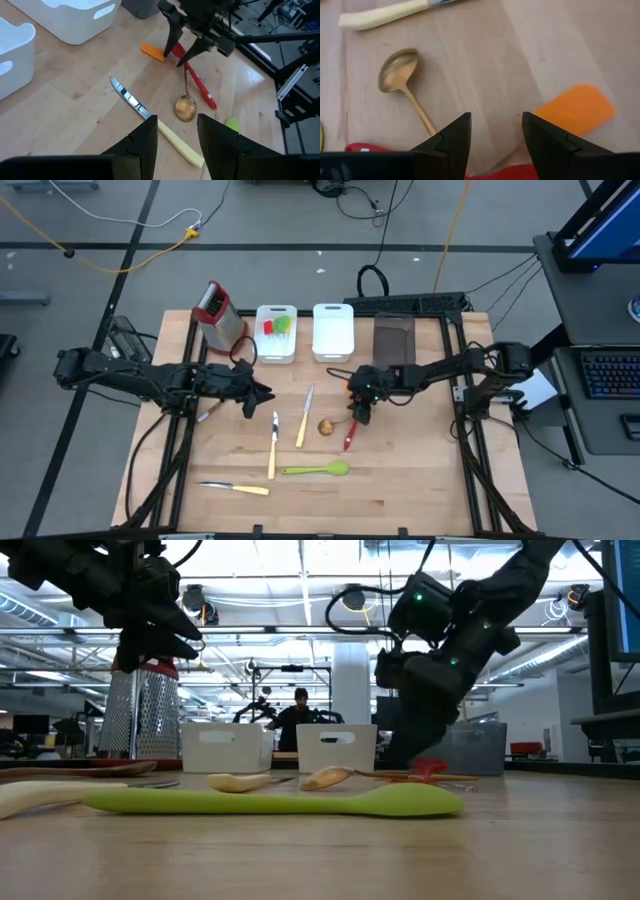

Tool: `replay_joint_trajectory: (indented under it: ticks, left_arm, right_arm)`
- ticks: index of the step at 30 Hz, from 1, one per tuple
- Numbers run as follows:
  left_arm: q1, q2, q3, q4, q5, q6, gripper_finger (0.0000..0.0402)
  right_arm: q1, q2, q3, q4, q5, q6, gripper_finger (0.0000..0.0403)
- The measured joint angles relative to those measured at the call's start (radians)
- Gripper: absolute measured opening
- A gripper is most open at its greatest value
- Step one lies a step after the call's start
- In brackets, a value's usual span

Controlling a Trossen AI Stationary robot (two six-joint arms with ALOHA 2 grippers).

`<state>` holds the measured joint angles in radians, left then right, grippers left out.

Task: Pick & Place Kitchen Items
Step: Put the orange spatula into the left white bin

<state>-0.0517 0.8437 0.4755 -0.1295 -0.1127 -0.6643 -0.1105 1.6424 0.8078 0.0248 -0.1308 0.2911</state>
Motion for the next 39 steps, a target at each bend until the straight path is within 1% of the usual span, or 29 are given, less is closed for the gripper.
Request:
replay_joint_trajectory:
  ticks: [7, 13, 18, 22, 25, 30, 33, 39]
  left_arm:
    - [0.000, 0.000, 0.000, -0.002, 0.007, -0.002, 0.0141]
    - [0.000, 0.000, 0.000, -0.001, 0.008, 0.000, 0.0141]
    - [0.000, 0.000, 0.000, 0.000, 0.008, 0.005, 0.0141]
    - [0.000, 0.000, 0.000, 0.000, 0.008, 0.008, 0.0141]
    - [0.000, 0.000, 0.000, -0.001, 0.007, 0.009, 0.0141]
    - [0.000, 0.000, 0.000, 0.000, 0.007, 0.010, 0.0141]
    - [0.000, 0.000, 0.000, -0.001, 0.007, 0.013, 0.0141]
    - [0.000, 0.000, 0.000, -0.001, 0.007, 0.015, 0.0141]
  right_arm:
    - [-0.012, 0.002, 0.001, -0.056, 0.000, 0.004, 0.0169]
    - [-0.012, -0.037, 0.000, -0.125, 0.007, 0.004, 0.0169]
    - [-0.012, -0.060, -0.001, -0.124, 0.077, 0.001, 0.0169]
    - [-0.014, -0.061, 0.000, -0.104, 0.085, 0.003, 0.0169]
    - [-0.014, -0.058, 0.000, -0.105, 0.110, 0.003, 0.0169]
    - [-0.039, -0.058, 0.000, -0.092, 0.106, -0.009, 0.0171]
    - [-0.050, -0.058, 0.000, -0.092, 0.104, -0.004, 0.0184]
    - [-0.054, -0.058, 0.000, -0.091, 0.102, 0.019, 0.0232]
